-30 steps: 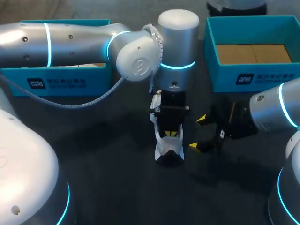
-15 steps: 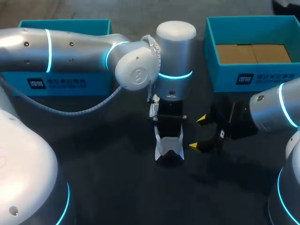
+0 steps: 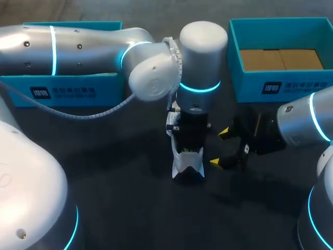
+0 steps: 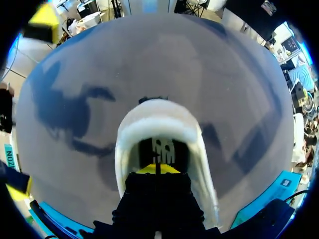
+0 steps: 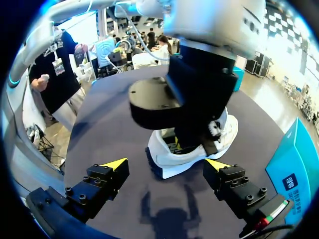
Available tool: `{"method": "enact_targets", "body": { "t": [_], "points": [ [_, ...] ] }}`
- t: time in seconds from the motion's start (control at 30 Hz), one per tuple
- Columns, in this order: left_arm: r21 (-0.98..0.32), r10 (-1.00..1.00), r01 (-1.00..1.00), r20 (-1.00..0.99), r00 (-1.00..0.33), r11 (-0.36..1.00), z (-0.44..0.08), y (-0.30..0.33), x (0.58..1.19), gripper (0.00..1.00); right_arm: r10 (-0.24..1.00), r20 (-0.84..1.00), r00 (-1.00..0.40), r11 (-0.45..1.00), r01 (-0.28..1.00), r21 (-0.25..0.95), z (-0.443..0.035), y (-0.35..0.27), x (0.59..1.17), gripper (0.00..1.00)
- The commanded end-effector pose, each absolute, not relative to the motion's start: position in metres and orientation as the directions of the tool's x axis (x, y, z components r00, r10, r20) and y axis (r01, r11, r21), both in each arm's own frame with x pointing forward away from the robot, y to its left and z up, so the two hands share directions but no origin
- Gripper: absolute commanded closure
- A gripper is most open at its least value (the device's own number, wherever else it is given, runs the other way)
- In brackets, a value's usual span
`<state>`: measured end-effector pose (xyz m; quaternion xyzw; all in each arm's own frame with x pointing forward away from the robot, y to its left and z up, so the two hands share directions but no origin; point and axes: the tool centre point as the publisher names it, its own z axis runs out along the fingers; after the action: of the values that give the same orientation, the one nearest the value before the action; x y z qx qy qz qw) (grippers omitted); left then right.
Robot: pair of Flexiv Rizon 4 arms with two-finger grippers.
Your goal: Take the shoe out of the shoebox, open the shoe tongue, remove and reinsert the insole, then place the shoe into the shoebox
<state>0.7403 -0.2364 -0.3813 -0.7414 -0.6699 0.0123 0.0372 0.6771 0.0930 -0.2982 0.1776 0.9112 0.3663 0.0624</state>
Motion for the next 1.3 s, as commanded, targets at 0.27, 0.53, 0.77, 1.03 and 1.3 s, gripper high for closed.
{"method": "enact_targets", "body": {
  "t": [0.27, 0.53, 0.77, 1.03, 1.3],
  "points": [
    [-0.038, 0.989, 0.989, 0.031, 0.146, -0.145, -0.407, -0.223, 0.742, 1.00, 0.371, 0.015, -0.928, 0.669, 0.279, 0.689, -0.298, 0.094, 0.676, 0.00],
    [0.038, 0.988, 0.988, 0.059, 0.146, -0.149, -0.383, -0.225, 0.742, 1.00, 0.371, 0.015, -0.928, 0.669, 0.279, 0.689, -0.298, 0.094, 0.676, 0.00],
    [0.196, 0.994, 0.976, 0.063, 0.085, -0.096, -0.345, -0.225, 0.762, 1.00, 0.371, 0.015, -0.928, 0.669, 0.279, 0.689, -0.298, 0.094, 0.676, 0.00],
    [0.271, 0.997, 0.961, 0.060, 0.044, -0.059, -0.327, -0.225, 0.774, 1.00, 0.371, 0.015, -0.928, 0.669, 0.279, 0.689, -0.298, 0.094, 0.676, 0.00],
    [0.272, 0.998, 0.962, 0.054, 0.012, -0.027, -0.330, -0.219, 0.779, 0.91, 0.371, 0.015, -0.928, 0.669, 0.279, 0.689, -0.298, 0.094, 0.676, 0.00]
  ]
}}
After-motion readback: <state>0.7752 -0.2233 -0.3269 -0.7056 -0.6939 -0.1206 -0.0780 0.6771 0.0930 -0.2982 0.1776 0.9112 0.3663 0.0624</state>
